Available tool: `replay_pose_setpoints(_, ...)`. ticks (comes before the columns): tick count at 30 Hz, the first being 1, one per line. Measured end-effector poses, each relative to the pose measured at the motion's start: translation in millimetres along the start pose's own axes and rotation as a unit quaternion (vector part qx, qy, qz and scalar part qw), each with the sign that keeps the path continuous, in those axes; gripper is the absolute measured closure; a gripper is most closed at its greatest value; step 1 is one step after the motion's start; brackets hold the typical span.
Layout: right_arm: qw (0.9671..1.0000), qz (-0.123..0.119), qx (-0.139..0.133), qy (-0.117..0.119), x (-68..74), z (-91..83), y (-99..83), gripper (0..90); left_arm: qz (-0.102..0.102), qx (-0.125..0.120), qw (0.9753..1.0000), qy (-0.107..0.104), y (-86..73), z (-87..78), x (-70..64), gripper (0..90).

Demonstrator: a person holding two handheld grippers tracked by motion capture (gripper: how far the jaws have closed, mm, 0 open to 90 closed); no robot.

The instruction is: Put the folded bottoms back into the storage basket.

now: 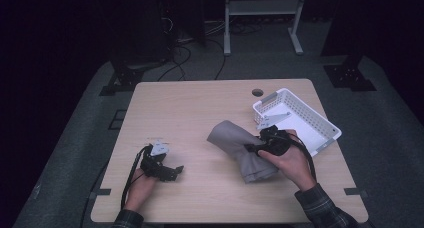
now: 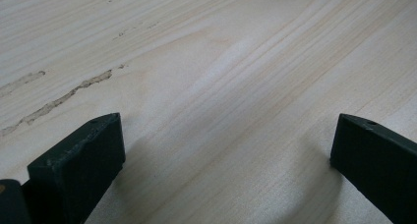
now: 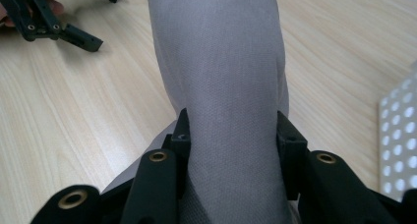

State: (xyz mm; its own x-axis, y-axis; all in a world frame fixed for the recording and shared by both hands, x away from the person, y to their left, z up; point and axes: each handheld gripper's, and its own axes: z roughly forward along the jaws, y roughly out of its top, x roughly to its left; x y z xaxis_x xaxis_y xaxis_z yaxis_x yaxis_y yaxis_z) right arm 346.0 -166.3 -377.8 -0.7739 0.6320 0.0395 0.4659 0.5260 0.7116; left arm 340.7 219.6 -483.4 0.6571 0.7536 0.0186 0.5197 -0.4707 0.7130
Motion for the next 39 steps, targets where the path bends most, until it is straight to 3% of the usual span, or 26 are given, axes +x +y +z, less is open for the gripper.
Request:
replay_pose_setpoints(21, 0.9995, 0.015, -0.015, -0.024, -26.0, -30.4, 11.5, 61.9, 0.000, 0.001, 1.0000, 0.000, 0.0, -0.1, 0.0, 0.0)
replay_pose_setpoints(39, 0.9977, 0.035, -0.021, -0.055, -61.8, -52.3, 14.5, 61.8, -0.001, -0.001, 1.0000, 0.000, -0.1, 0.1, -0.1, 0.0)
